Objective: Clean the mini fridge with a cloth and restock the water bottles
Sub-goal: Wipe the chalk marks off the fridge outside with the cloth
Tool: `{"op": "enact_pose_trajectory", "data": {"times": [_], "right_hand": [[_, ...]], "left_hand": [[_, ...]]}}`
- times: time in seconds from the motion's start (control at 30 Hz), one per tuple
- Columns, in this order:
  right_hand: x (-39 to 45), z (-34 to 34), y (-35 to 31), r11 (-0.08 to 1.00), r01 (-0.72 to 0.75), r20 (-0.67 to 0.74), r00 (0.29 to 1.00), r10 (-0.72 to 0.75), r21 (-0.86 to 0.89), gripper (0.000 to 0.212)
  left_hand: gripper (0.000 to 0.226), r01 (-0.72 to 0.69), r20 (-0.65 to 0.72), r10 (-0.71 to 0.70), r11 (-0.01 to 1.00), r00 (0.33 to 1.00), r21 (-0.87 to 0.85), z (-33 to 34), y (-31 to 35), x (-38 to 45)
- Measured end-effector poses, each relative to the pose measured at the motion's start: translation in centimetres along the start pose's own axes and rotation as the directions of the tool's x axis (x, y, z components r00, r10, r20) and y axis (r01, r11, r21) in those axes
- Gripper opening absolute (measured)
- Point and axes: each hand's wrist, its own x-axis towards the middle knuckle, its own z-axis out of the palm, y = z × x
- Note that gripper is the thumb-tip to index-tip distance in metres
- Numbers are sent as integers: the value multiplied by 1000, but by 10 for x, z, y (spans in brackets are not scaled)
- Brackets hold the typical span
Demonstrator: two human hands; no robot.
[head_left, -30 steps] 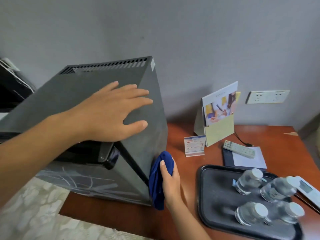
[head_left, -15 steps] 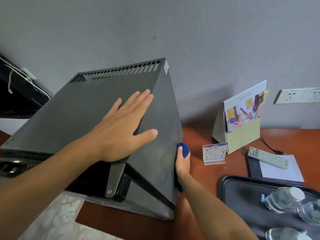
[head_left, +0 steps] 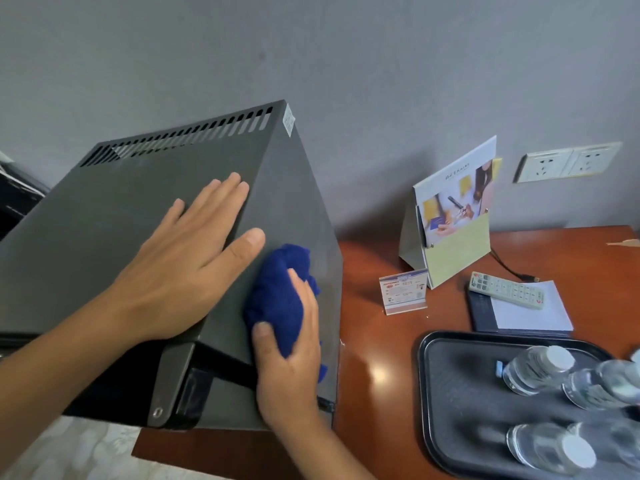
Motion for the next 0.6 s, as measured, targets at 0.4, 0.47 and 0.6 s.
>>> {"op": "enact_pose_trajectory", "data": {"times": [0.4,0.47,0.6], "right_hand": [[36,-42,154,882,-439,-213,890,402,-173,34],[37,-23,85,936,-343,-174,929,327,-73,53],[1,3,-22,975,224,84,971,-224,2,69]], "left_hand": [[87,-9,18,9,1000,1000,6,-3,7,-7],[88,-15,4,15,1000,1000,-1,-3,6,-6],[76,-47,-43,45,997,998,-56,1,-1,-7]]}}
